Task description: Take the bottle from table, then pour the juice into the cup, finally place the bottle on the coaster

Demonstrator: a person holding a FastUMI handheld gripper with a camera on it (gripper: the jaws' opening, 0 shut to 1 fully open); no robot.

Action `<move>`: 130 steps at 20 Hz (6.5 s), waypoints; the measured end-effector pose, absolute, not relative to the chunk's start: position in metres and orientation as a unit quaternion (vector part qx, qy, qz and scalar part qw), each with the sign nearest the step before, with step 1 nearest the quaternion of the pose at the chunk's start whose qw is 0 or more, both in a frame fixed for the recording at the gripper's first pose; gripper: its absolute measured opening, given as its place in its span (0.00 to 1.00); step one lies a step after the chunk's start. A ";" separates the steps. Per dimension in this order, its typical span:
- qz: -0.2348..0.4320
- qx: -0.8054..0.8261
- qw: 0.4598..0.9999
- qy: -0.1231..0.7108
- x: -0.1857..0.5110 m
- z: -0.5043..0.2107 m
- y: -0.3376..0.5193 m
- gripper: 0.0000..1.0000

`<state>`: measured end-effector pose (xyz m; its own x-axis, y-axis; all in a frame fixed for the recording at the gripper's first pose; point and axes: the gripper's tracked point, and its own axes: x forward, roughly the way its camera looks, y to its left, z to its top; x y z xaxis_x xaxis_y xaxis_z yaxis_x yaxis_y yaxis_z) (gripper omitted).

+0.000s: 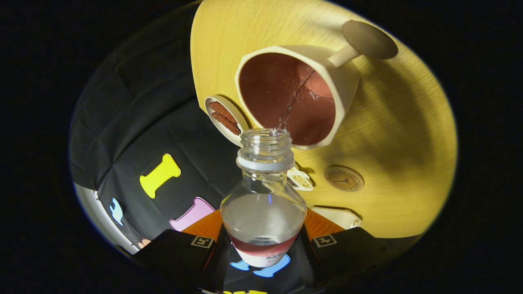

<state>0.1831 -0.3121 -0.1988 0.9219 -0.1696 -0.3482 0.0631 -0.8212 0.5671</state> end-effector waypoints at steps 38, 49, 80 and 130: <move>-0.156 0.959 0.195 -0.134 0.175 -0.173 -0.331 0.73; -0.180 0.943 0.238 -0.149 0.169 -0.175 -0.332 0.73; -0.140 0.254 0.956 0.041 0.094 -0.154 -0.215 0.72; -0.126 0.039 0.983 0.127 0.289 -0.235 -0.223 1.00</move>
<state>0.2893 -0.2229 -0.2354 0.9360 -0.2383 -0.2591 0.2583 0.9650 0.0455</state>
